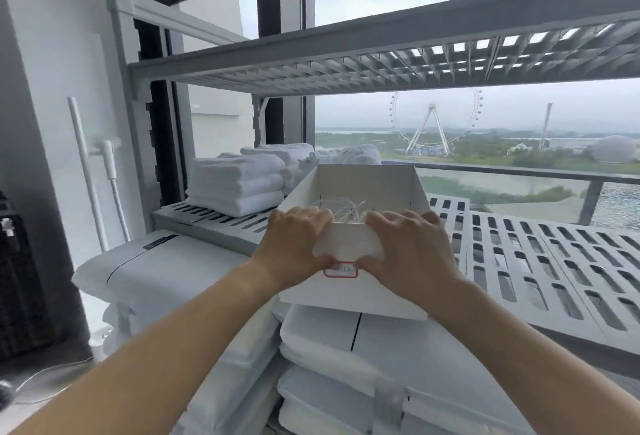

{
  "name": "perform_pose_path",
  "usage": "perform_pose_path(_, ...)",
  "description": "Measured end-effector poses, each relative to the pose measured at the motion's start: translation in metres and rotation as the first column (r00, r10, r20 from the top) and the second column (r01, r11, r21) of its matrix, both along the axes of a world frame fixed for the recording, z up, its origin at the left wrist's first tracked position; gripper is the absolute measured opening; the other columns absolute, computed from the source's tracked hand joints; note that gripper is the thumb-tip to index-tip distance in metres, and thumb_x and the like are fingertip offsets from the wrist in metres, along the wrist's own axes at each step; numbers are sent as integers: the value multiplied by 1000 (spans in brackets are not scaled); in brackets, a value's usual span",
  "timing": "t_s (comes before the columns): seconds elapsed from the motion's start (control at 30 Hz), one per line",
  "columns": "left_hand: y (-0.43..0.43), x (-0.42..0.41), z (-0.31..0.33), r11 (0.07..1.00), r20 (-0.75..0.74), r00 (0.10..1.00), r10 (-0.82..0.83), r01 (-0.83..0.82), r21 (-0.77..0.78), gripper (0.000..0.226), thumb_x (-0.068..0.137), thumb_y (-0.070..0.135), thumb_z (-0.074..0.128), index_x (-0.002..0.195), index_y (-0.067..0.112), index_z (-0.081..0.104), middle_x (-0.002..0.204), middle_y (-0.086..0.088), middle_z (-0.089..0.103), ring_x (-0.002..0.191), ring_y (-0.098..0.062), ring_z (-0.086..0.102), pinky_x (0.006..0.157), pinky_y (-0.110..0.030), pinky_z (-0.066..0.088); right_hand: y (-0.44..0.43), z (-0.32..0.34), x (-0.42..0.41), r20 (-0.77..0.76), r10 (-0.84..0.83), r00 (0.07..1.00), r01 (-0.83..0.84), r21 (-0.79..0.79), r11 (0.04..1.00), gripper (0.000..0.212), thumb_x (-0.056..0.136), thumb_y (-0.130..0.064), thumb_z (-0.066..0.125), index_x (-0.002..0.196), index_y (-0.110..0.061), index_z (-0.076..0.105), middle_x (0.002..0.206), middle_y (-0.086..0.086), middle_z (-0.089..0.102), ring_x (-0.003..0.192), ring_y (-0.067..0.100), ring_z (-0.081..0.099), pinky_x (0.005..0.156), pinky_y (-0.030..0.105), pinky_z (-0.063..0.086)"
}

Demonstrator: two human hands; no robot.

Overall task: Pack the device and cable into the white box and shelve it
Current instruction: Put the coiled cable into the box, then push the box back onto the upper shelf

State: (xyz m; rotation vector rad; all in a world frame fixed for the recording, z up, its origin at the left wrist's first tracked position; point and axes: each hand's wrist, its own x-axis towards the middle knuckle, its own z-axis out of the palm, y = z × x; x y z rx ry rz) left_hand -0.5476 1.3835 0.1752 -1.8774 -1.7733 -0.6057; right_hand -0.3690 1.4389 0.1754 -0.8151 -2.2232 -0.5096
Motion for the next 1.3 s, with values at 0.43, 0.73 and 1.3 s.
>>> perform_pose_path(0.43, -15, 59, 13, 981, -62, 980, 190, -188, 40, 42, 74, 50, 67, 95, 19, 48, 87, 9, 42, 90, -19, 47, 73, -32, 21, 32, 8, 39, -137, 286, 948, -282, 46, 958, 43, 56, -48, 79, 80, -18, 61, 77, -5, 68, 76, 23, 62, 70, 31, 39)
perform_pose_path(0.73, -69, 83, 6, 924, -125, 920, 371, -351, 152, 41, 69, 42, 75, 90, 15, 52, 85, 1, 55, 82, -24, 53, 69, -33, 26, 13, 2, 40, -158, 483, 862, -463, 148, 874, 40, 53, -46, 82, 74, -20, 60, 70, -8, 65, 68, 20, 62, 70, 29, 23)
perform_pose_path(1.3, -314, 76, 2, 591, -152, 573, 805, -757, 279, 44, 55, 32, 85, 77, 14, 52, 72, 3, 54, 66, -23, 53, 64, -33, 30, -182, -2, -68, -152, 879, 451, -861, 186, 474, 38, 53, -43, 84, 72, -18, 61, 66, -7, 63, 64, 22, 60, 69, 31, 22)
